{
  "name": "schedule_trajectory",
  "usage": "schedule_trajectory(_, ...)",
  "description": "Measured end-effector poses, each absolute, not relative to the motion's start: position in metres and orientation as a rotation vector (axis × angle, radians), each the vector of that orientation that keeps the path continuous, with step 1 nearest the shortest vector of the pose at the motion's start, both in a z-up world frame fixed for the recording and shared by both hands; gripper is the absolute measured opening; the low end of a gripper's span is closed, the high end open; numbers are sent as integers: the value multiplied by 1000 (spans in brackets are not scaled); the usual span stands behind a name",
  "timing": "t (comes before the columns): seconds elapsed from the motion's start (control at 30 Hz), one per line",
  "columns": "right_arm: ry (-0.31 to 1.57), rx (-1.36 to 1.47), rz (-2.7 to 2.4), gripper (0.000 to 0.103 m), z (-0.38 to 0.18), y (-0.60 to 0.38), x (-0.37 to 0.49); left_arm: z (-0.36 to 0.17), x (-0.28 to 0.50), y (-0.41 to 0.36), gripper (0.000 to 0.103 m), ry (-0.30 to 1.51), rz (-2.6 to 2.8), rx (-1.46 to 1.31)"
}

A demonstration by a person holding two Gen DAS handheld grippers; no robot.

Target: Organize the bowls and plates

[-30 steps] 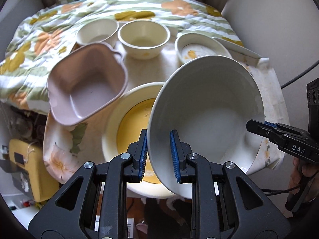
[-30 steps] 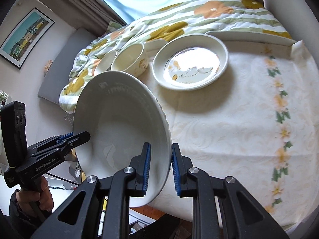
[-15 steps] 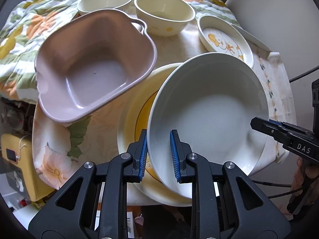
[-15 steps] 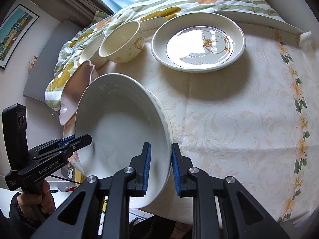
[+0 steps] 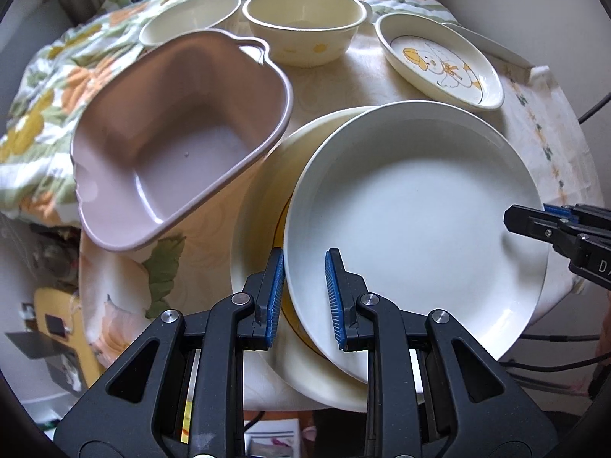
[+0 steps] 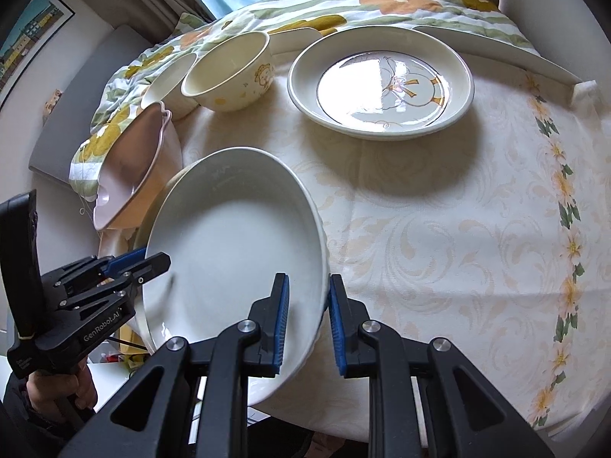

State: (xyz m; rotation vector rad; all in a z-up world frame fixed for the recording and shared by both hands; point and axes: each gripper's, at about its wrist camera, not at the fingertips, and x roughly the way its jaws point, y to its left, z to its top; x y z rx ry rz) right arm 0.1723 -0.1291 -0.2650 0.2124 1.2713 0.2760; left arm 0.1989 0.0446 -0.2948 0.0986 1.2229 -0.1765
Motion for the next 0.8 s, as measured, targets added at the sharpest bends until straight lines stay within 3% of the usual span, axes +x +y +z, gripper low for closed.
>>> schedule_trajectory(0.4,1186,-19,245,19,-261,-106,165,-292,184,25,19,1115,-103,310)
schedule_trajectory(0.8,1145,-115,244,19,-263,-88,163,-288,175,28,19,1080,-54,354)
